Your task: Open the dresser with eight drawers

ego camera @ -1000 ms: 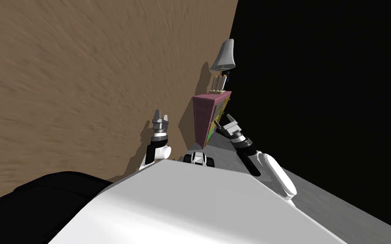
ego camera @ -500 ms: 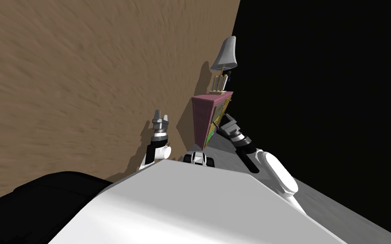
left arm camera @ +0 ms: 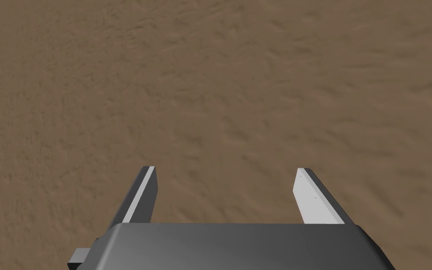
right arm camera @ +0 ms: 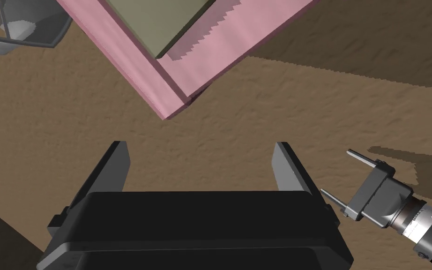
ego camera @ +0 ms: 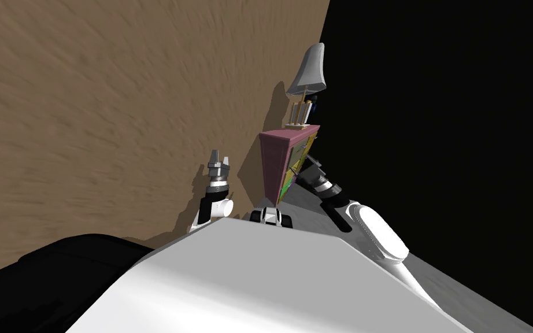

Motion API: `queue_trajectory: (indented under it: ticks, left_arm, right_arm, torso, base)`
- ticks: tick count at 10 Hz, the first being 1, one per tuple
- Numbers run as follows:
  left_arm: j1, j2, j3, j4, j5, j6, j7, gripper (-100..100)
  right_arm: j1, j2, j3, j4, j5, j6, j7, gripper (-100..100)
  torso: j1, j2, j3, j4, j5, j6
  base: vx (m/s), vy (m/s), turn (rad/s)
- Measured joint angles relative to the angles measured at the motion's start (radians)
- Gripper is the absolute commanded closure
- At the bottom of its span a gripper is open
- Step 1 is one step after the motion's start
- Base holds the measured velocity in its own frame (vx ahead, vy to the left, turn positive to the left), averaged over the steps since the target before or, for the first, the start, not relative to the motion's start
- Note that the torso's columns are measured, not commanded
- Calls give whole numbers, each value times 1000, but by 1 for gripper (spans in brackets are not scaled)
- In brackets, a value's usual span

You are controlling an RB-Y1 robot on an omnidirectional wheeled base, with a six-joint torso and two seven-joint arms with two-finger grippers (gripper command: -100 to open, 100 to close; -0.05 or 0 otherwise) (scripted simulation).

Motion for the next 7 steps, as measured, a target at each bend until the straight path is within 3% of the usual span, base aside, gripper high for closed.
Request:
queue_trajectory:
  ticks: [7]
  left_arm:
    - [0, 0, 0, 0, 0, 0, 0, 0]
  right_arm:
    - [-49, -94, -3, 24, 182, 18, 80, -100]
  torso:
    - [-2, 0, 0, 0, 0, 0]
  base:
    - [54, -54, 51]
